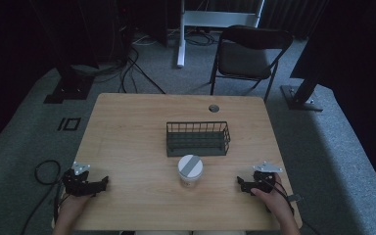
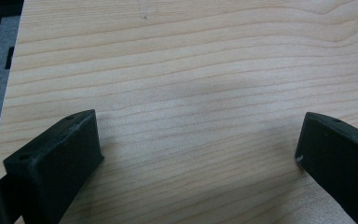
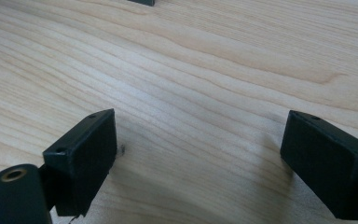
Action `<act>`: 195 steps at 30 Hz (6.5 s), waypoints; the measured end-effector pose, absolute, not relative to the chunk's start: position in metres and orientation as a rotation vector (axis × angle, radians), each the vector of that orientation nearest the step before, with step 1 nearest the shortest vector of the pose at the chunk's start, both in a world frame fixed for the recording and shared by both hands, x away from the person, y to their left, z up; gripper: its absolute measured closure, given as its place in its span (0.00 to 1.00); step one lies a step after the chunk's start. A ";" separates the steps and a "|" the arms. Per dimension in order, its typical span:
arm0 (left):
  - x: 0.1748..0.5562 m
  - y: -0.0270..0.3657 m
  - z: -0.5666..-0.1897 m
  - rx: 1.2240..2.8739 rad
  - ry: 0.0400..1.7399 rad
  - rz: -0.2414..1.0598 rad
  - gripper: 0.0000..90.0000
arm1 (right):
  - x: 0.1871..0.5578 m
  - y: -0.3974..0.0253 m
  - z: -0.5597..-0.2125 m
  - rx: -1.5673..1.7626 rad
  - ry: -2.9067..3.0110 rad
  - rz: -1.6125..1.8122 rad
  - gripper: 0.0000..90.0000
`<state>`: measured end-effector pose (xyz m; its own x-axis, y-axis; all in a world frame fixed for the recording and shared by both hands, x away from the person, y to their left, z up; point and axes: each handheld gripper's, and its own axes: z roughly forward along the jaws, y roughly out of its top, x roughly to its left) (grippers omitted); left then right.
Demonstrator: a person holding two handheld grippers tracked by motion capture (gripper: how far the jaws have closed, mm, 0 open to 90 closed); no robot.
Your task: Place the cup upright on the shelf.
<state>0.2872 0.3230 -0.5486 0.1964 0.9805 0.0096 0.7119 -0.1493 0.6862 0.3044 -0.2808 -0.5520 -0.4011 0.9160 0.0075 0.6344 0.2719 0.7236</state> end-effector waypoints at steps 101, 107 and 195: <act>0.287 0.323 -0.549 1.927 1.574 0.635 0.00 | 0.288 -0.184 -0.539 0.974 2.361 1.255 0.14; 0.287 0.323 -0.549 1.927 1.574 0.635 0.00 | 0.287 -0.176 -0.537 0.952 2.376 1.292 0.15; 0.287 0.323 -0.549 1.926 1.575 0.634 0.00 | 0.305 -0.117 -0.521 0.902 2.245 1.476 0.20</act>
